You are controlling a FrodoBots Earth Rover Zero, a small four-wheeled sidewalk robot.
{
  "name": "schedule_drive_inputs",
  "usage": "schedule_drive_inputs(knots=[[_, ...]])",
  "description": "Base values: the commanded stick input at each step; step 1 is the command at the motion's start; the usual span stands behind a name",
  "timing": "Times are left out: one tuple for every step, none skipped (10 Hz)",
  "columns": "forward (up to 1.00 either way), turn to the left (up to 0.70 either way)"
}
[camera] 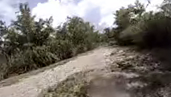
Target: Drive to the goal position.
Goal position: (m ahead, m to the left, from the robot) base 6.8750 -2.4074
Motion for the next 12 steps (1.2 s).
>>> schedule_drive_inputs(knots=[[0.85, 0.00], [0.85, 0.00], [0.85, 0.00], [0.85, 0.00], [0.85, 0.00], [0.85, 0.00], [0.85, 0.00], [0.85, 0.00], [0.85, 0.00], [0.85, 0.00], [0.85, 0.00], [0.85, 0.00]])
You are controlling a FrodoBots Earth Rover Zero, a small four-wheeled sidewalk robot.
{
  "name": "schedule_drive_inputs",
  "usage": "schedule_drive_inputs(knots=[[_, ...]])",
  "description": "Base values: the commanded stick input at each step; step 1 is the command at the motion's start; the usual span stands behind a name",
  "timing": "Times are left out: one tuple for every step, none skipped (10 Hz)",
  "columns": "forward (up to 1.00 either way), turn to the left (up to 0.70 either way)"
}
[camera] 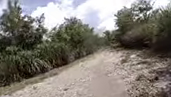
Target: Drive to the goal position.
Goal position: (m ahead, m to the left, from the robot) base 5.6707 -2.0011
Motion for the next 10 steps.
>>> schedule_drive_inputs(knots=[[0.85, 0.00], [0.85, 0.00], [0.85, 0.00], [0.85, 0.00], [0.85, 0.00], [0.85, 0.00], [0.85, 0.00], [0.85, 0.00], [0.85, 0.00], [0.85, -0.07]])
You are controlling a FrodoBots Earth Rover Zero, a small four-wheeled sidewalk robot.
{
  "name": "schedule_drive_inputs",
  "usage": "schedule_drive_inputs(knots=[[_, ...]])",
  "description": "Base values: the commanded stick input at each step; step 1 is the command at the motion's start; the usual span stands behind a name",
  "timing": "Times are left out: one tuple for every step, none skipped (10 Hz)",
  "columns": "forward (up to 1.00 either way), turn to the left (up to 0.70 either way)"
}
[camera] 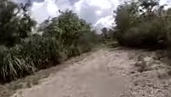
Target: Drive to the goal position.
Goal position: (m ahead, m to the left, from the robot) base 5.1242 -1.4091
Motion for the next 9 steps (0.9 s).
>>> schedule_drive_inputs(knots=[[0.85, -0.30], [0.85, -0.27], [0.85, -0.07], [0.85, 0.00], [0.85, 0.00], [0.85, 0.00], [0.85, 0.00], [0.85, 0.00], [0.85, 0.00]])
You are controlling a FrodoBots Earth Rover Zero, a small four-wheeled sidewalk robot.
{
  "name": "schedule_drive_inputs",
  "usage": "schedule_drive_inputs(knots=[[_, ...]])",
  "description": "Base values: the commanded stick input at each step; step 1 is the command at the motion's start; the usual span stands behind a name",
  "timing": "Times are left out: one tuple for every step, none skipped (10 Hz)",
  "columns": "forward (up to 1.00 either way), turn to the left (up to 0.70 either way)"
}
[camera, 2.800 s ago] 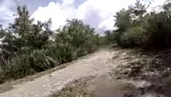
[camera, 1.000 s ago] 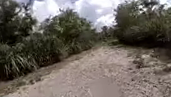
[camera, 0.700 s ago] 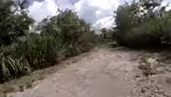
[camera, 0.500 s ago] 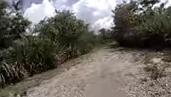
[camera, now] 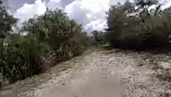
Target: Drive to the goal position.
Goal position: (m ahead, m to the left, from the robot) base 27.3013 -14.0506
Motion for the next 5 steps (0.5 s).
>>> schedule_drive_inputs(knots=[[0.85, 0.00], [0.85, 0.00], [0.85, 0.00], [0.85, 0.00], [0.85, 0.00]])
